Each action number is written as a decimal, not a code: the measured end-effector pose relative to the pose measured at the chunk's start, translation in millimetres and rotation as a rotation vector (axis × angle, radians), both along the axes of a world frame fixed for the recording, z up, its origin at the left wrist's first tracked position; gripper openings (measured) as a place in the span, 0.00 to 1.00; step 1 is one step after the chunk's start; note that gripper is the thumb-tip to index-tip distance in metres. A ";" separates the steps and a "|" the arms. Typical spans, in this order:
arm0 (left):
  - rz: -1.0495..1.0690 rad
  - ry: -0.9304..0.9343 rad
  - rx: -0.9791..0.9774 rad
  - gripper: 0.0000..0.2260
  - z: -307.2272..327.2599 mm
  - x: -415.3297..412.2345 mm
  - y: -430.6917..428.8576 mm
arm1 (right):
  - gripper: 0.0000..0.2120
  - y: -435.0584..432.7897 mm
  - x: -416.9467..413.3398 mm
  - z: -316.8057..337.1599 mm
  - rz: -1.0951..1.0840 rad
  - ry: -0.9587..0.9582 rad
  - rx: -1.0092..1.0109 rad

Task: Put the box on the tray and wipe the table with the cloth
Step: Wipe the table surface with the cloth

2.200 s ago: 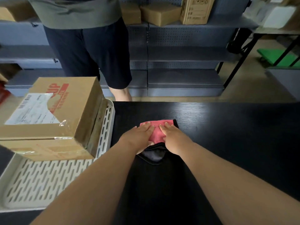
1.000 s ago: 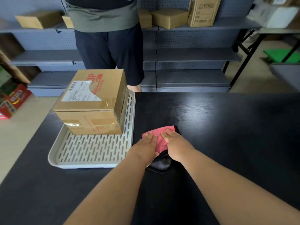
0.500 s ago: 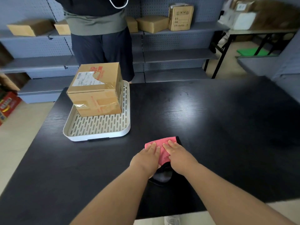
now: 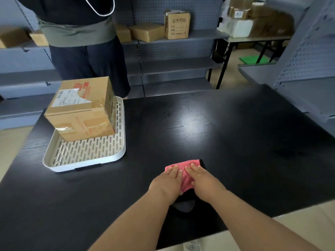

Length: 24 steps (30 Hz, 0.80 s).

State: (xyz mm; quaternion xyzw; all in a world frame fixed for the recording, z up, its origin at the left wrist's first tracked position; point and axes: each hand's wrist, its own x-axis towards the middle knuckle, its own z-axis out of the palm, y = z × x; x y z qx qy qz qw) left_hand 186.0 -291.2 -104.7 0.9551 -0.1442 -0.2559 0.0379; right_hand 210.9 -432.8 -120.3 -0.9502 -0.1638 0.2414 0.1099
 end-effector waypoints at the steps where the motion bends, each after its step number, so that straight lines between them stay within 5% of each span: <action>1: 0.003 -0.002 -0.003 0.31 -0.3 5.7 -0.8 | 0.28 -1.0 6.4 -0.1 0.001 0.000 -0.002; 24: 0.150 -0.024 -0.005 0.31 -4.0 262.6 -2.1 | 0.28 1.1 275.8 2.5 0.123 -0.016 -0.033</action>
